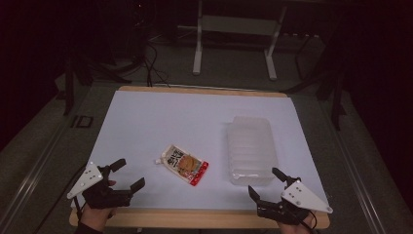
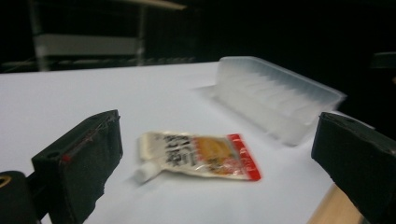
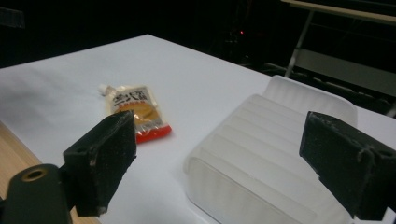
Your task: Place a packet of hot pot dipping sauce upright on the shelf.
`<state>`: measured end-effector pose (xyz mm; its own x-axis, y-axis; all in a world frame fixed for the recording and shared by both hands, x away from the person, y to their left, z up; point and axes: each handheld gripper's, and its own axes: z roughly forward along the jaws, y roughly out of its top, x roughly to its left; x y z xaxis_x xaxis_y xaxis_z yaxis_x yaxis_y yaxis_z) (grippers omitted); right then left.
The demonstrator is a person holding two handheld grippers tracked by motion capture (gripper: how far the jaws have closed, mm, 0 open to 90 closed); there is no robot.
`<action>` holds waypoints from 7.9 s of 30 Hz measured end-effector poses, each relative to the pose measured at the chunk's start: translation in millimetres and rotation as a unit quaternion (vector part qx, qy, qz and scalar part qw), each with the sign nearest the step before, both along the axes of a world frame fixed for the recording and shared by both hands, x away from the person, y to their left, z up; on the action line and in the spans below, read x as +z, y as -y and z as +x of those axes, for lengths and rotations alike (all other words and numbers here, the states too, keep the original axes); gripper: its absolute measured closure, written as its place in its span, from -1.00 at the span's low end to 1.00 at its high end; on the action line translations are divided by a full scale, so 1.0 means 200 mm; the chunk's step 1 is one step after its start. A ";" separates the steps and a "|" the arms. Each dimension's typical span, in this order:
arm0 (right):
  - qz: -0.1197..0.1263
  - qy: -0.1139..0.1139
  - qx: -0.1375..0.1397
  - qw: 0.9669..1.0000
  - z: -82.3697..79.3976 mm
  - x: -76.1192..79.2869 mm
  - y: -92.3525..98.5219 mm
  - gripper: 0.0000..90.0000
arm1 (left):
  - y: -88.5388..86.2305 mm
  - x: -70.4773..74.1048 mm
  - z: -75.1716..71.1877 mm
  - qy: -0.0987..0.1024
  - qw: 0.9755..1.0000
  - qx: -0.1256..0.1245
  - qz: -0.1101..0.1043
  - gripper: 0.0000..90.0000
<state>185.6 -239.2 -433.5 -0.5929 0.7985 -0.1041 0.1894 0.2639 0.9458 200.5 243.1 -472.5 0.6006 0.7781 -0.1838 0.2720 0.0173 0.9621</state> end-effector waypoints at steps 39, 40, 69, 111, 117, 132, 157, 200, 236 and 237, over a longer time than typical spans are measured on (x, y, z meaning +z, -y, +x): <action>0.013 0.016 0.039 0.999 -0.04 0.03 -0.04 -0.70 | 0.13 0.14 0.25 -0.049 0.993 -0.100 0.039 -0.95; 0.012 0.015 0.038 0.999 -0.04 0.03 -0.04 -0.70 | 0.13 0.14 0.26 -0.047 0.993 -0.097 0.044 -0.95; 0.004 -0.005 0.056 0.998 -0.03 0.01 -0.06 -0.68 | 0.26 -0.03 0.62 -0.131 0.983 -0.071 0.110 -0.89; -0.004 -0.024 0.073 0.997 -0.02 -0.01 -0.07 -0.66 | 0.34 -0.31 0.80 -0.236 0.959 -0.009 0.155 -0.25; -0.007 -0.021 0.075 0.997 -0.02 -0.01 -0.08 -0.66 | 0.37 -0.30 0.77 -0.232 0.957 -0.003 0.174 -0.16; -0.010 -0.023 0.075 0.997 -0.02 -0.01 -0.08 -0.62 | 0.42 -0.29 0.72 -0.222 0.953 0.017 0.206 0.78; -0.002 -0.022 0.073 0.997 -0.02 -0.01 -0.06 -0.62 | 0.44 -0.12 0.67 -0.173 0.964 0.011 0.201 1.00; 0.024 -0.003 0.045 0.999 -0.03 0.03 -0.01 -0.55 | 0.81 0.30 0.46 -0.066 0.971 -0.097 0.210 1.00; -0.052 -0.047 0.174 0.982 0.16 0.21 0.02 -0.46 | 0.75 0.58 0.45 -0.011 0.952 -0.247 0.179 1.00; -0.057 -0.048 0.178 0.981 0.17 0.23 0.01 -0.46 | 0.75 0.59 0.45 -0.011 0.950 -0.254 0.180 1.00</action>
